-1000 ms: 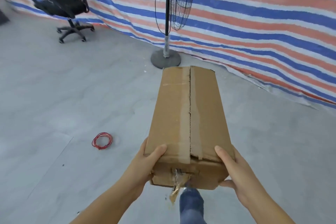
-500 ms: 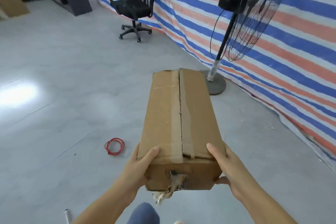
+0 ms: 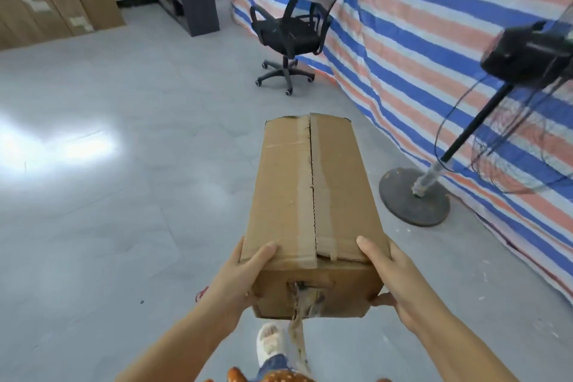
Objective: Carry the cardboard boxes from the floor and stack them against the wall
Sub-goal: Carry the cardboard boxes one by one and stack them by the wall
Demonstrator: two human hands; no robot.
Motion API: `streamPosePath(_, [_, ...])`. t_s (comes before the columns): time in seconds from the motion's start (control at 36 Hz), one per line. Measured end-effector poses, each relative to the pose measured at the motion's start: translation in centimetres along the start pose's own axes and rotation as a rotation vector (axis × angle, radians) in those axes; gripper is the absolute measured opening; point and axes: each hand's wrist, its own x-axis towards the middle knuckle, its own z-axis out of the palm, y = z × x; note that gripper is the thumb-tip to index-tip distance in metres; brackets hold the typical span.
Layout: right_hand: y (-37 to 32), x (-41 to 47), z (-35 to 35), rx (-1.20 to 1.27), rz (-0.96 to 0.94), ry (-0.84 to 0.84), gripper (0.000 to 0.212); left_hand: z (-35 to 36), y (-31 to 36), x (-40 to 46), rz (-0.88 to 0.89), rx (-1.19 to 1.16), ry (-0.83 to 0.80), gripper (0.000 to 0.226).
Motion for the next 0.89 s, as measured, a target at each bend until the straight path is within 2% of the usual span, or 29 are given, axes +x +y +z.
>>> streamPosePath(0.28, [-9.8,12.5,4.6,-0.034,-0.038,-0.053,0.026,-1.0,10.7,10.3,0.060,-0.069,0.054,0.020])
streamPosePath(0.42, [-14.1,20.1,7.4,-0.086,-0.060,-0.128,0.013,-1.6,15.2,16.2,0.067,-0.110,0.108,0.030])
streamPosePath(0.5, [-17.2,25.3,9.1,-0.110,-0.083,-0.160,0.025,-1.8,18.1,20.4,0.079,-0.135,0.143,0.033])
streamPosePath(0.64, [-23.5,34.0,11.6,-0.160,-0.119,-0.258,0.032,-1.6,24.0,27.1,0.096,-0.193,0.236,0.034])
streamPosePath(0.89, [-34.3,46.7,16.4,-0.235,-0.160,-0.418,0.029,-1.6,33.4,36.5,0.109,-0.320,0.376,0.040])
